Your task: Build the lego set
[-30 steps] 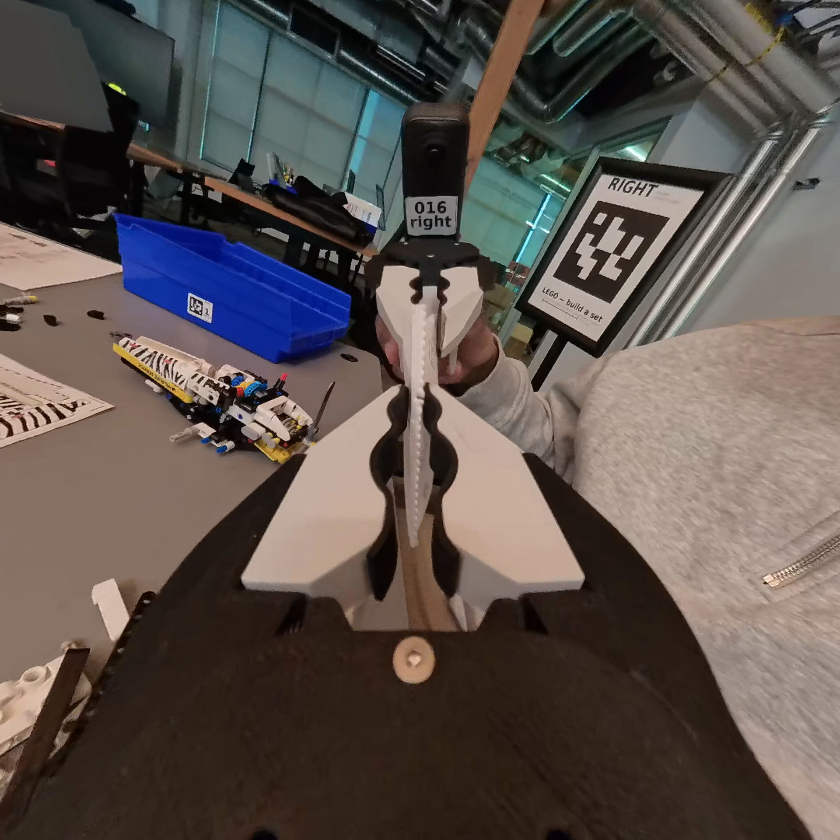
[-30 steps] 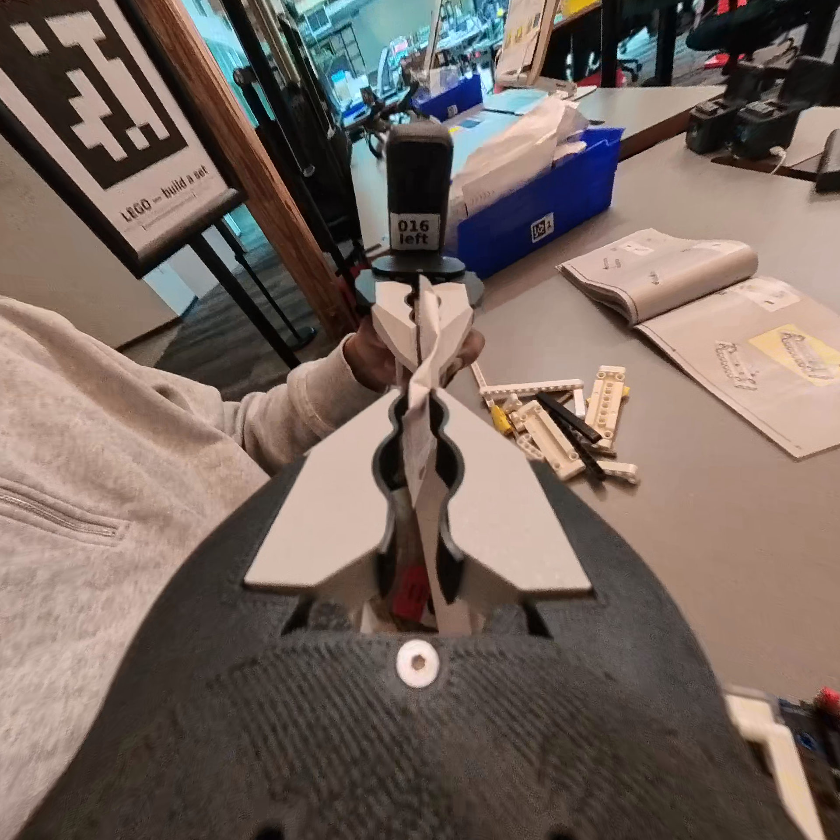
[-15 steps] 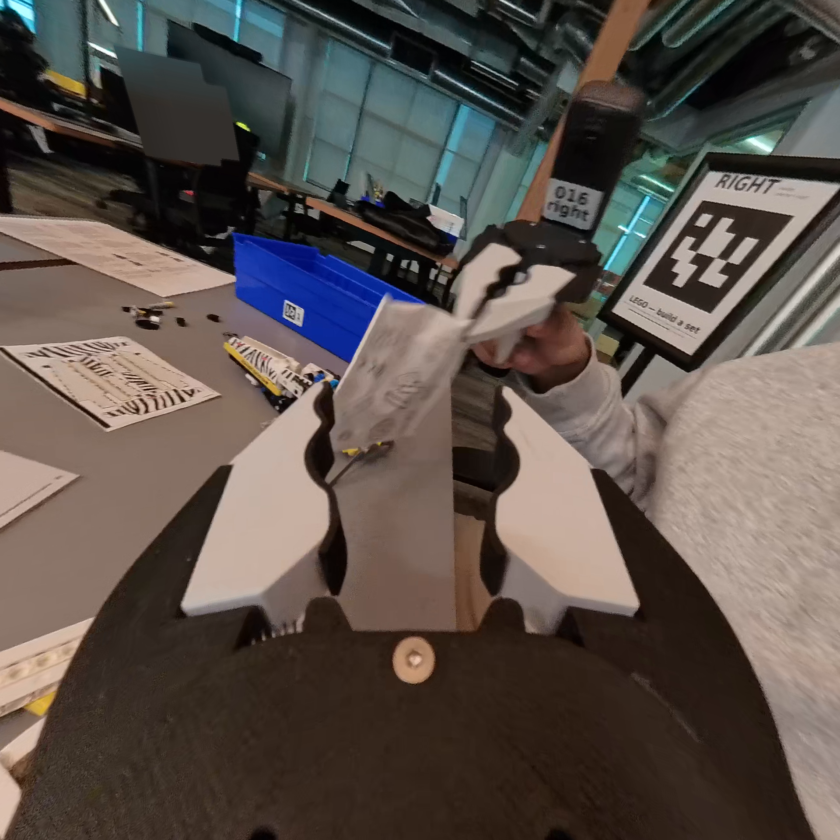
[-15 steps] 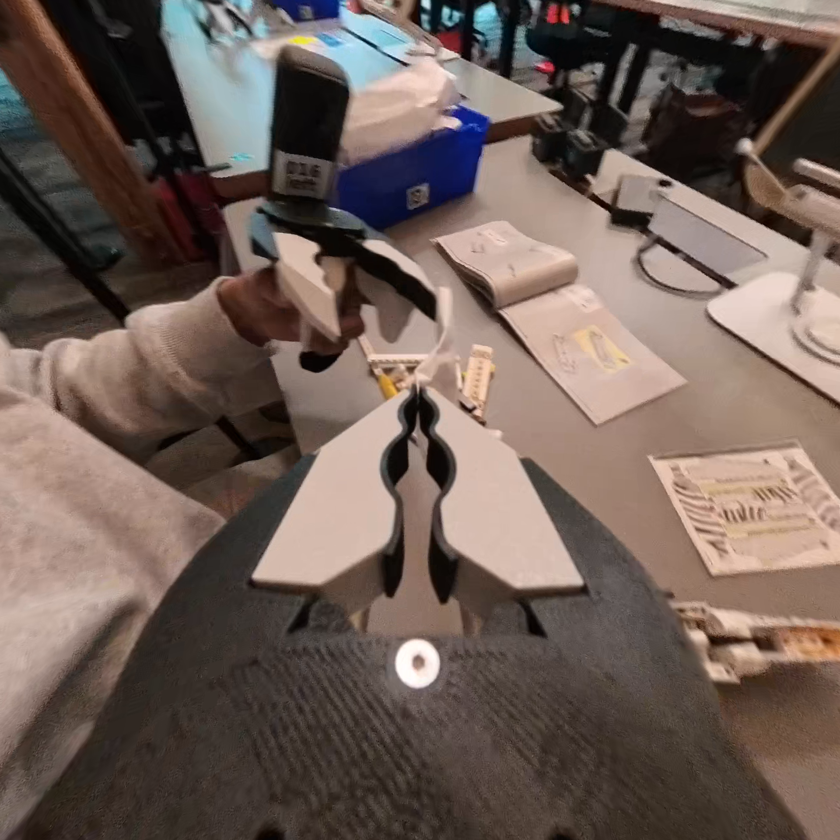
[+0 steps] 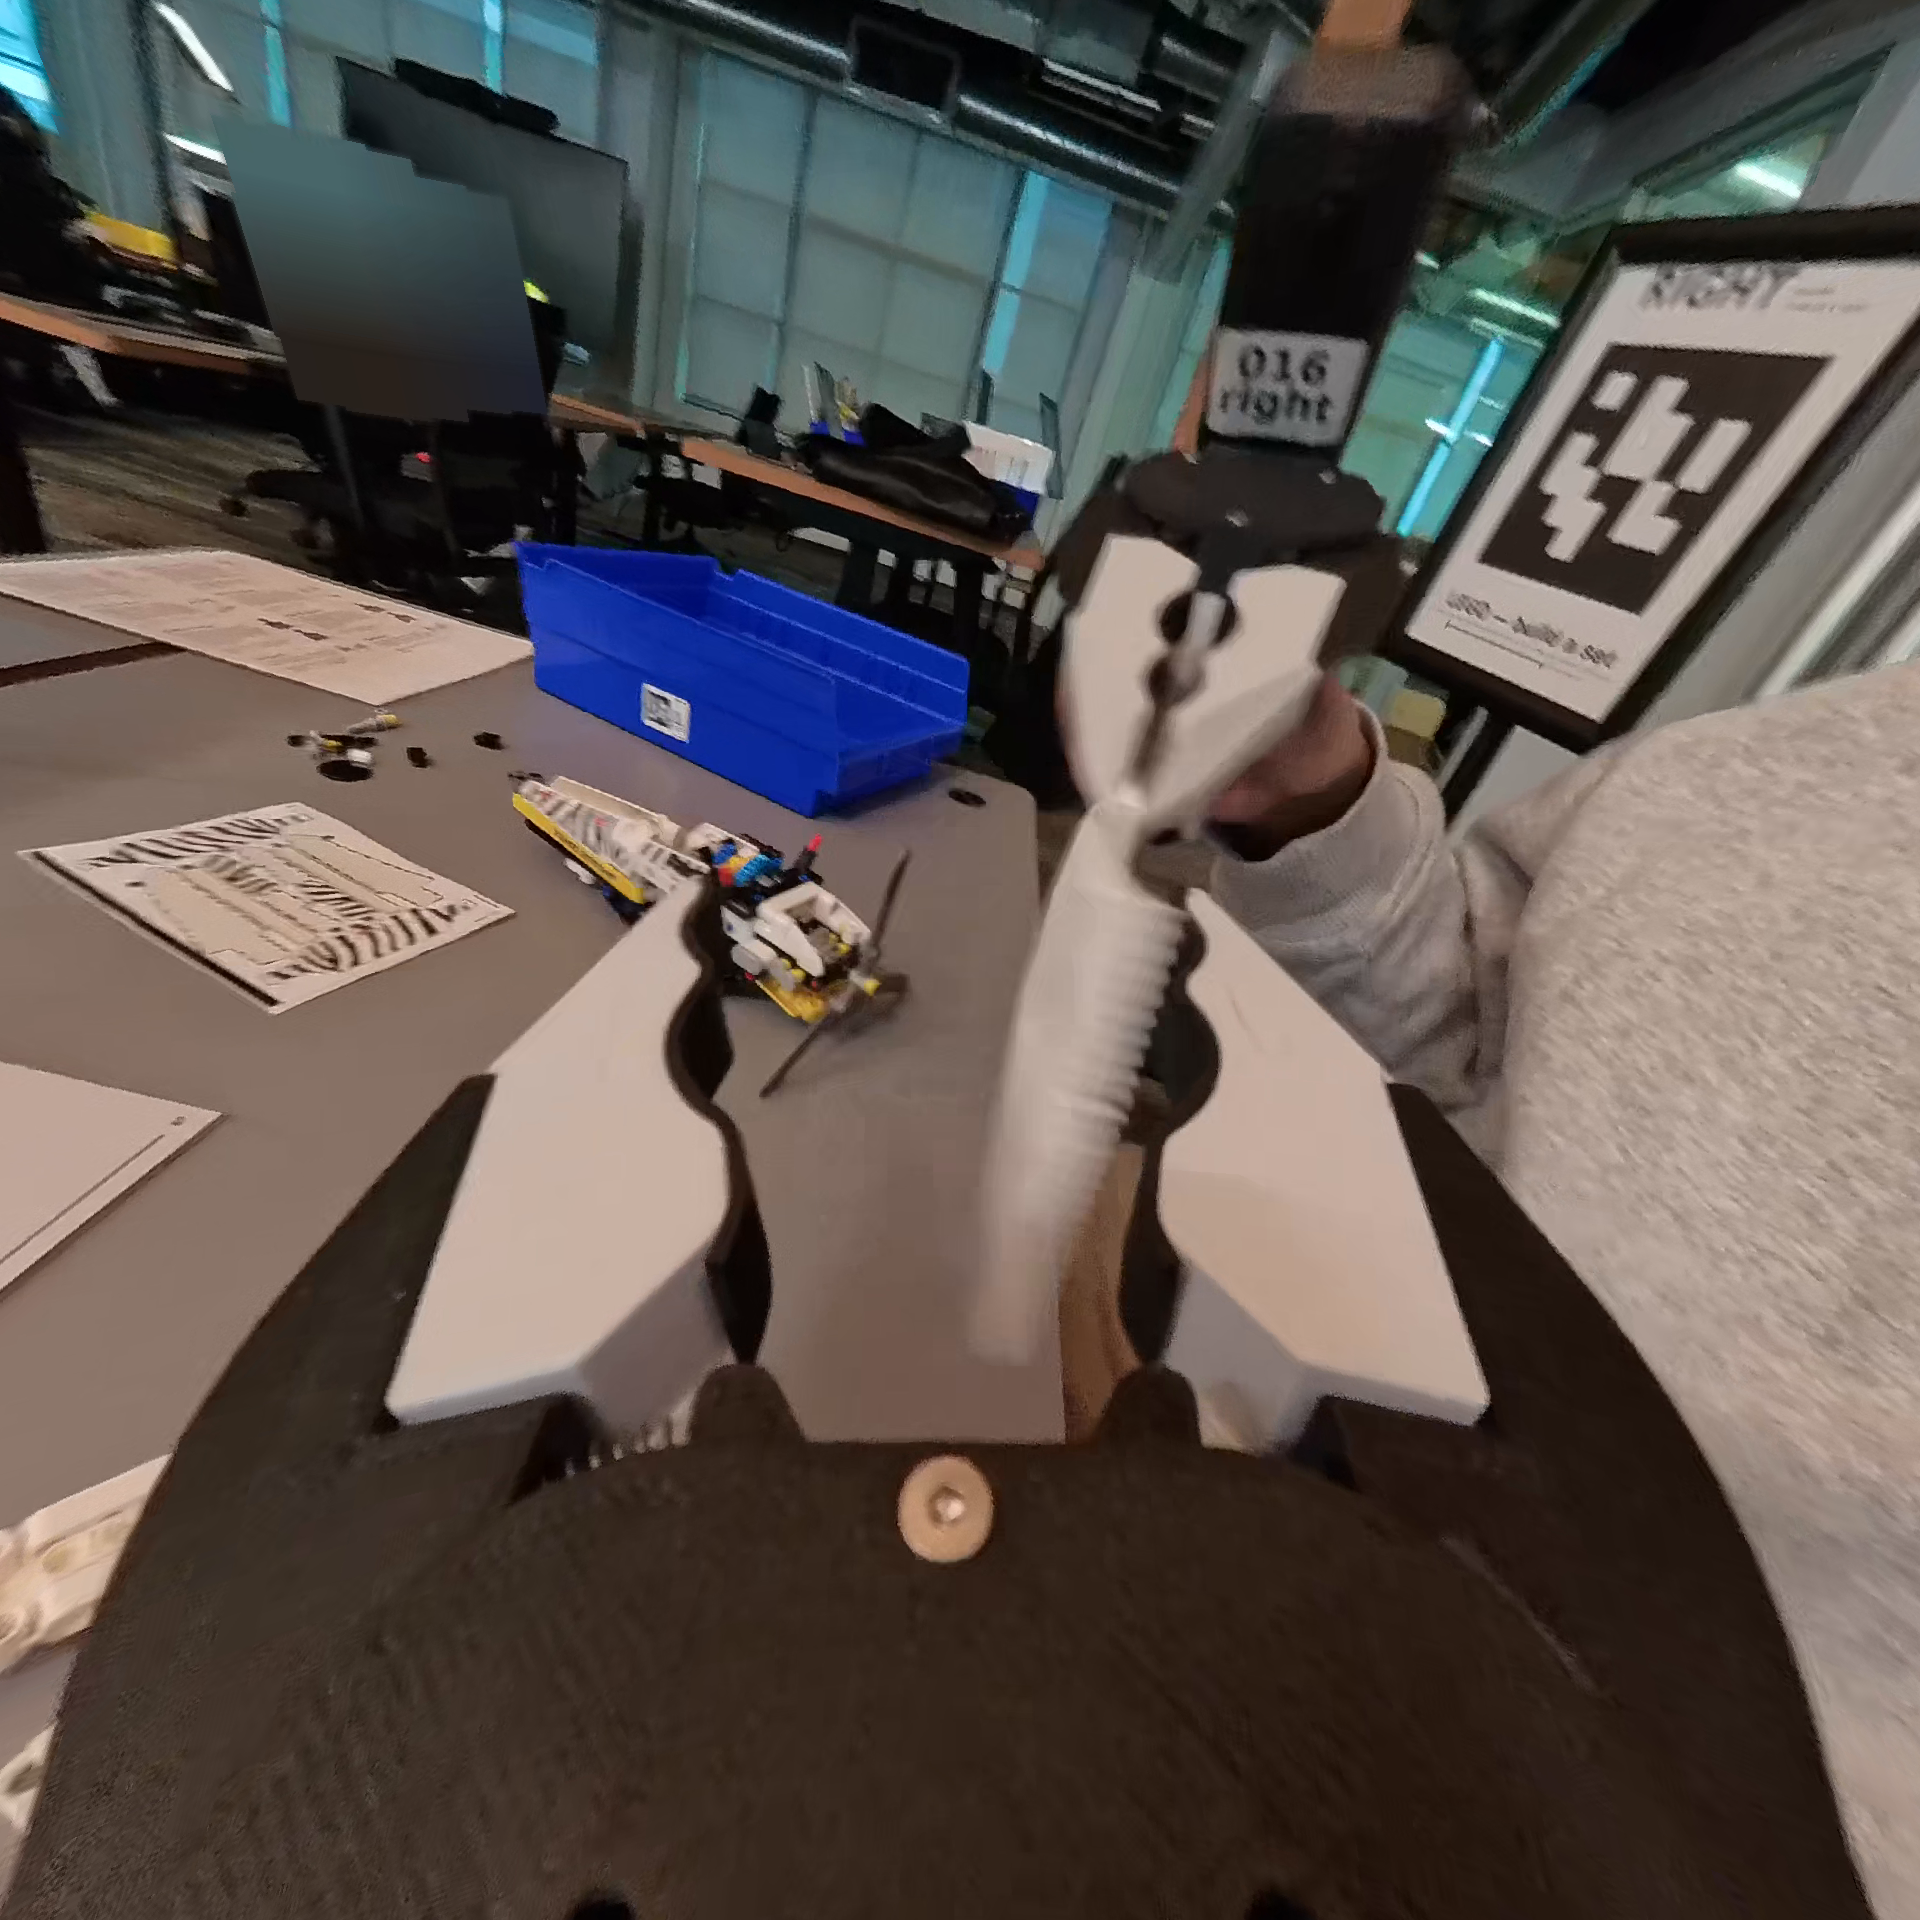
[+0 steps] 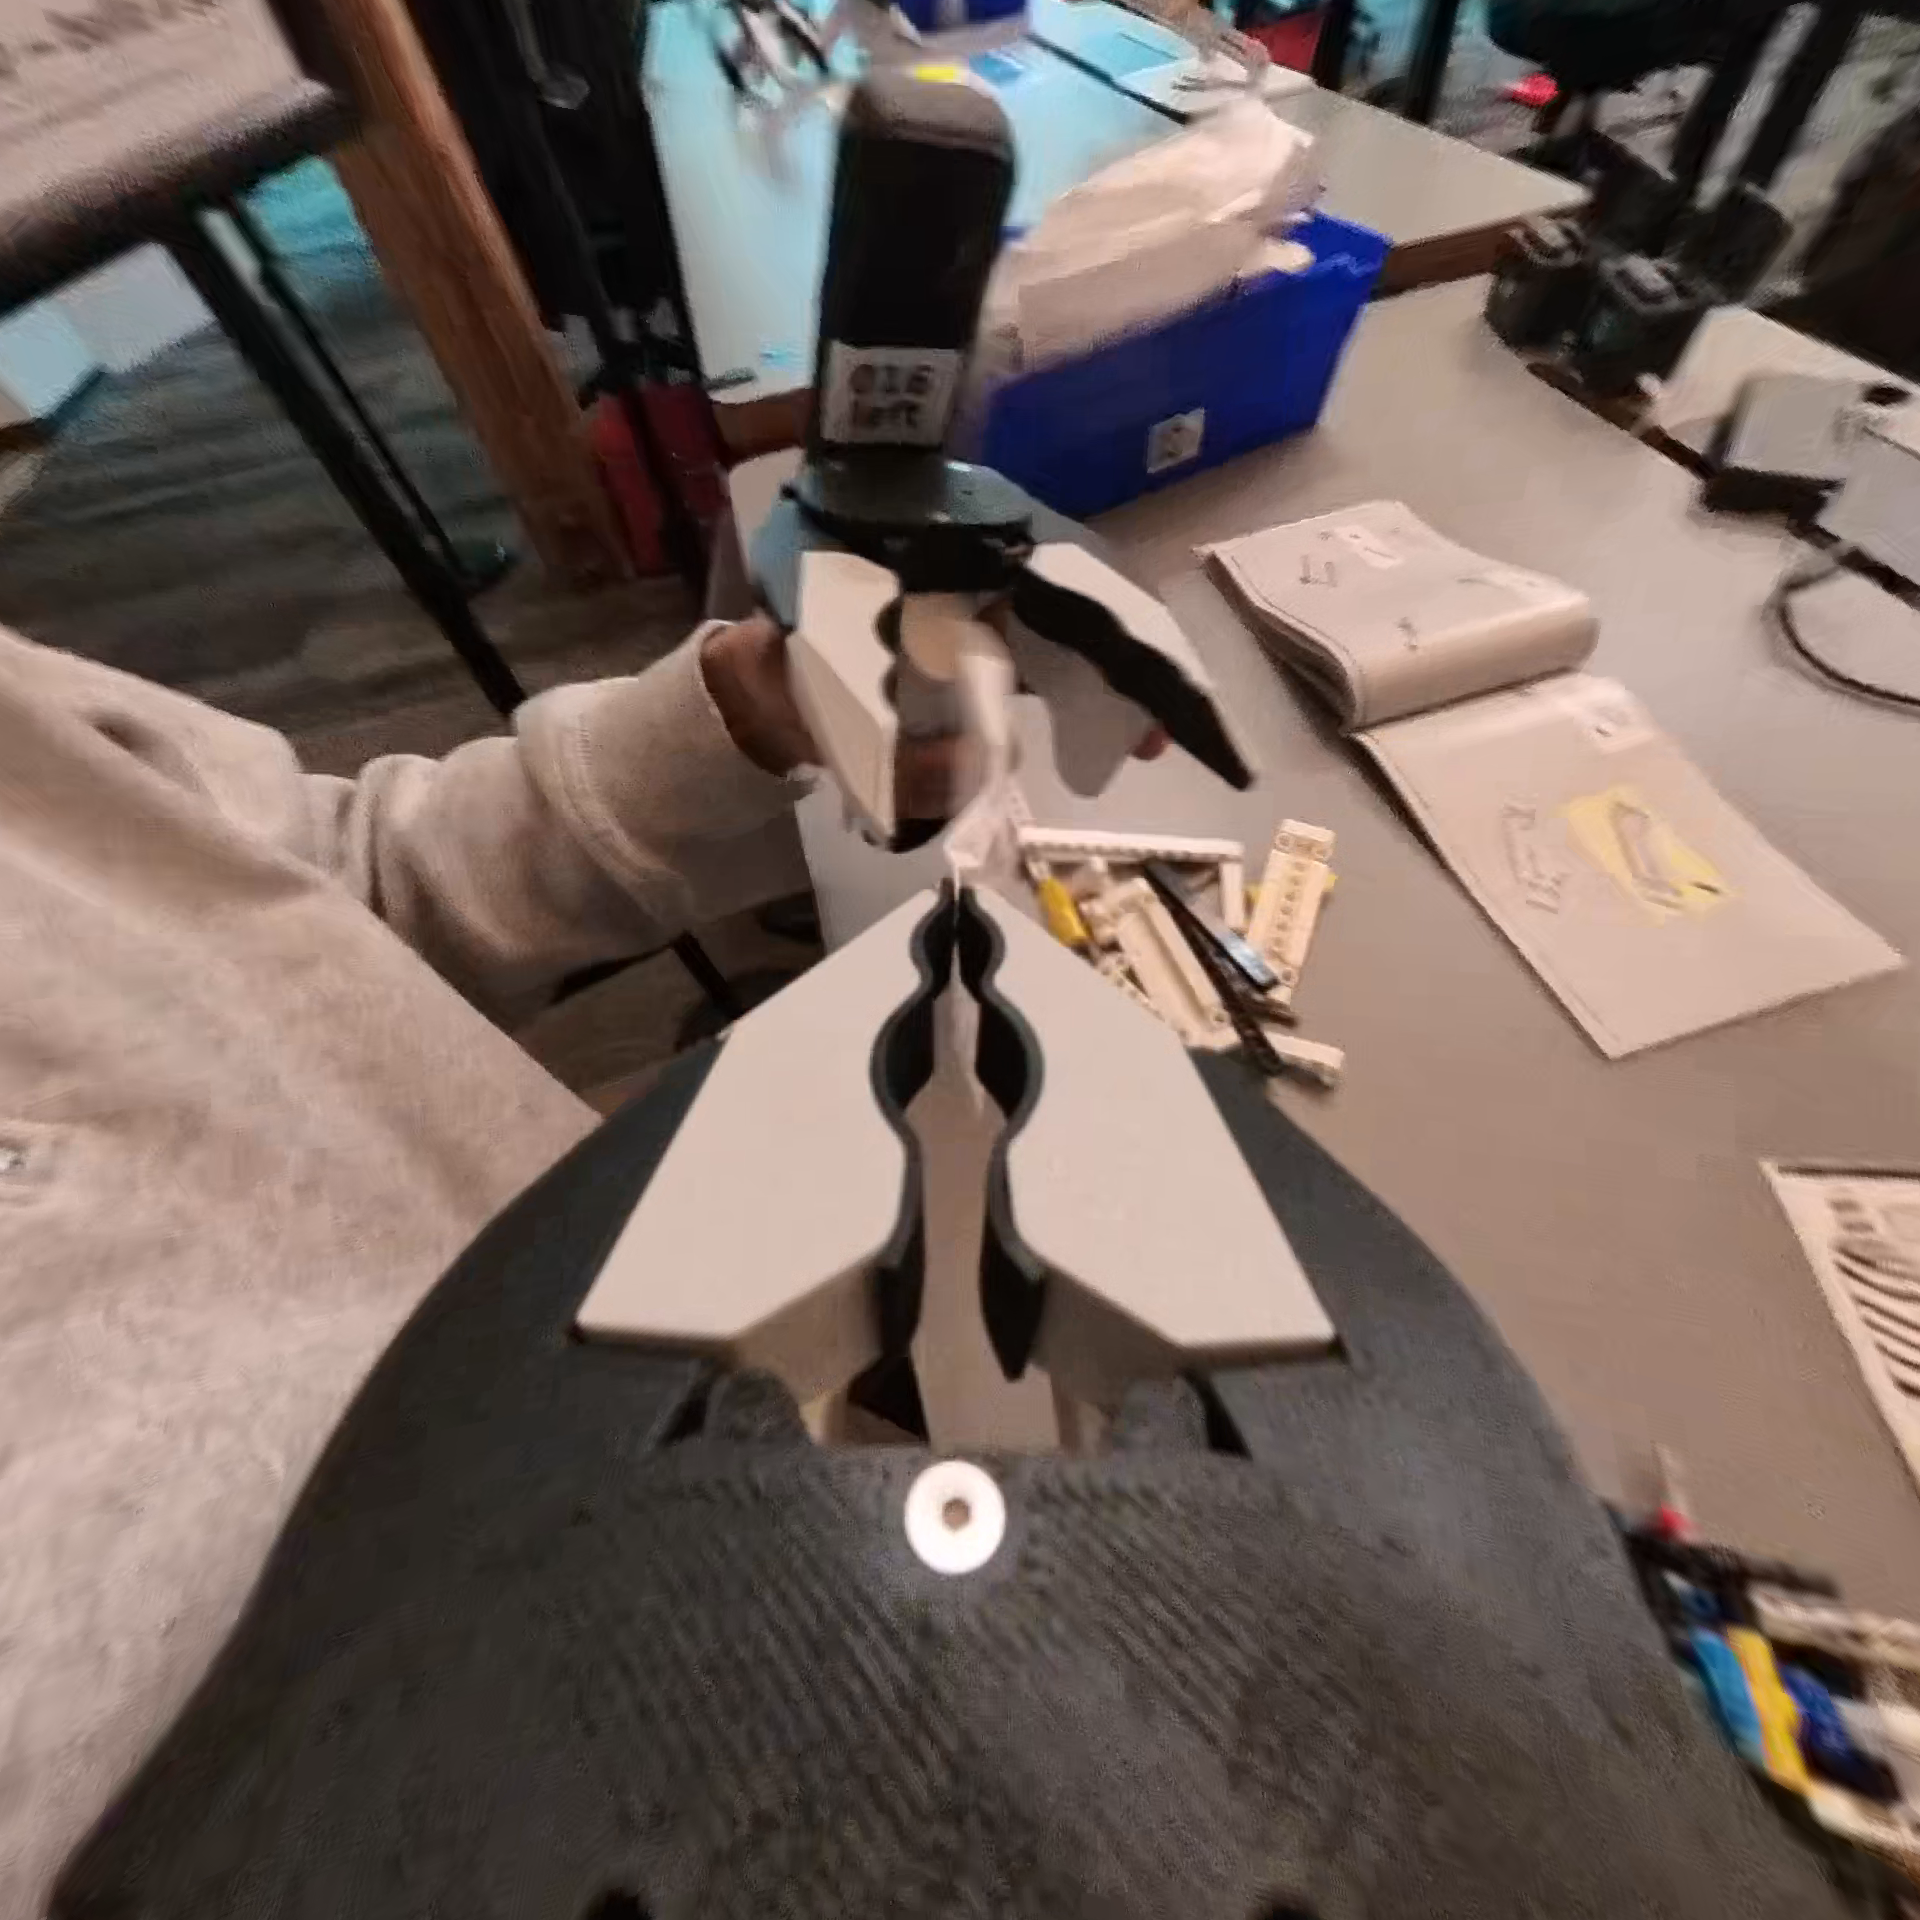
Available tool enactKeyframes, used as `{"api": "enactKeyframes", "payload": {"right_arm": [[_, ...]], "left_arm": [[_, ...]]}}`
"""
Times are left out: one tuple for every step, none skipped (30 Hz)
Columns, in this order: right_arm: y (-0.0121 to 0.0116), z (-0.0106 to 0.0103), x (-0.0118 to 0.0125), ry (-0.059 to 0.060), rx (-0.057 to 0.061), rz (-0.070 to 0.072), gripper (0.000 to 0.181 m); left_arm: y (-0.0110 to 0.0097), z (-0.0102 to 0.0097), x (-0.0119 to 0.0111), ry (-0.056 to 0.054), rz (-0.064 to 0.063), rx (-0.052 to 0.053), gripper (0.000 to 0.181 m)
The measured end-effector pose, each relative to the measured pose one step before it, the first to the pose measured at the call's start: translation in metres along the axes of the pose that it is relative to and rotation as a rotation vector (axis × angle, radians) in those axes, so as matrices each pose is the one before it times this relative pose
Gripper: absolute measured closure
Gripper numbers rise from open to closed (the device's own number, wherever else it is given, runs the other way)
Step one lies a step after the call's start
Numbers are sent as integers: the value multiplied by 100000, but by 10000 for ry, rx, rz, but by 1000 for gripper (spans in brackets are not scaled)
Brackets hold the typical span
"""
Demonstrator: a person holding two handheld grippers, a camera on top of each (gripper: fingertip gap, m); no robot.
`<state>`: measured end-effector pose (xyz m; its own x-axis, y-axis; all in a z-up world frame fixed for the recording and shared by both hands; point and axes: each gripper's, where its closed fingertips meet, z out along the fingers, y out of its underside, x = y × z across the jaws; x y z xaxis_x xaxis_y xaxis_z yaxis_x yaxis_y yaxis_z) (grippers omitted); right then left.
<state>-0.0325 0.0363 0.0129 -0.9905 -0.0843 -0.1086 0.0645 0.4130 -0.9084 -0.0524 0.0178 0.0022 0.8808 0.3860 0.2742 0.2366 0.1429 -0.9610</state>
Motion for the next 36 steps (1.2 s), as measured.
{"api": "enactKeyframes", "payload": {"right_arm": [[293,2,650,417,-217,-209,181],[22,14,-72,25,48,-405,181],[-166,3,-383,-177,184,-225,181],[-96,-2,-242,-120,110,6,181],[23,-69,164,88,34,98,181],[-104,-102,25,-19,140,56,181],[-129,-54,40,-17,179,57,181],[-196,-17,159,51,209,99,175],[-154,19,76,-8,155,125,160],[-70,86,-134,-140,70,134,150],[-27,147,-269,-204,43,113,149],[37,188,-251,-164,9,84,151],[162,132,-43,-15,-96,46,171],[127,12,267,199,-96,18,181],[80,-57,344,226,-79,69,181],[317,-34,225,100,-268,95,181],[379,23,236,116,-306,37,181],[154,38,116,95,-100,-75,181],[-115,54,-245,-85,131,-62,181],[-63,76,-180,-62,93,42,181],[-18,59,-37,-5,43,52,181],[94,58,-84,-51,-19,21,169],[208,100,-112,-84,-91,13,162],[217,85,-104,-63,-108,-15,169],[70,18,53,53,-14,-59,175],[11,18,-19,10,7,-7,177],[-36,29,-199,-129,19,41,180],[-126,5,-149,-116,93,71,180],[-188,-17,-101,-116,151,66,180],[-193,-8,-92,-133,181,78,180],[-163,1,-84,-148,176,118,177],[-140,7,-108,-166,135,148,173],[-80,10,-93,-152,92,121,171],[-15,17,-33,-86,45,75,171],[83,21,97,25,-26,8,174],[47,2,52,29,-4,-20,174]], "left_arm": [[410,105,547,355,78,-234,113],[211,69,511,337,74,-144,131],[-96,61,242,176,19,63,143],[-116,-22,393,263,54,79,165],[75,-36,617,410,105,-45,177],[18,32,45,38,-47,-33,176],[-84,33,3,20,-82,-13,176],[32,50,57,49,-42,-72,176],[123,112,64,23,-28,-103,177],[232,152,-19,-41,24,-158,176],[273,188,-20,-42,45,-187,176],[215,200,119,30,53,-157,176],[65,165,173,56,63,-54,176],[0,102,-2,-68,51,-17,176],[-50,32,-270,-228,88,31,177],[-147,-37,-307,-250,60,90,176],[-299,-130,-127,-116,47,207,174],[-116,-162,71,38,60,79,174],[42,-89,-26,-5,32,-37,179],[40,-98,85,91,-10,-43,181],[-29,-73,-84,-2,-103,-24,181],[-206,-88,-318,-165,-99,87,181],[-251,-99,-28,0,-27,150,181],[-139,-63,347,205,11,95,181],[75,-7,116,49,14,-44,181],[-19,-35,17,-26,76,8,181],[-43,-31,89,19,46,23,181],[-117,-70,130,52,18,78,180],[-150,-68,118,43,29,79,180],[-100,-55,85,12,56,49,180],[-41,-46,22,-23,67,-2,181],[15,-28,23,-14,57,-43,181],[62,25,44,-2,16,-64,181],[65,40,65,16,17,-73,181],[27,22,33,-10,7,-41,181],[77,8,-42,-52,36,-54,181]]}}
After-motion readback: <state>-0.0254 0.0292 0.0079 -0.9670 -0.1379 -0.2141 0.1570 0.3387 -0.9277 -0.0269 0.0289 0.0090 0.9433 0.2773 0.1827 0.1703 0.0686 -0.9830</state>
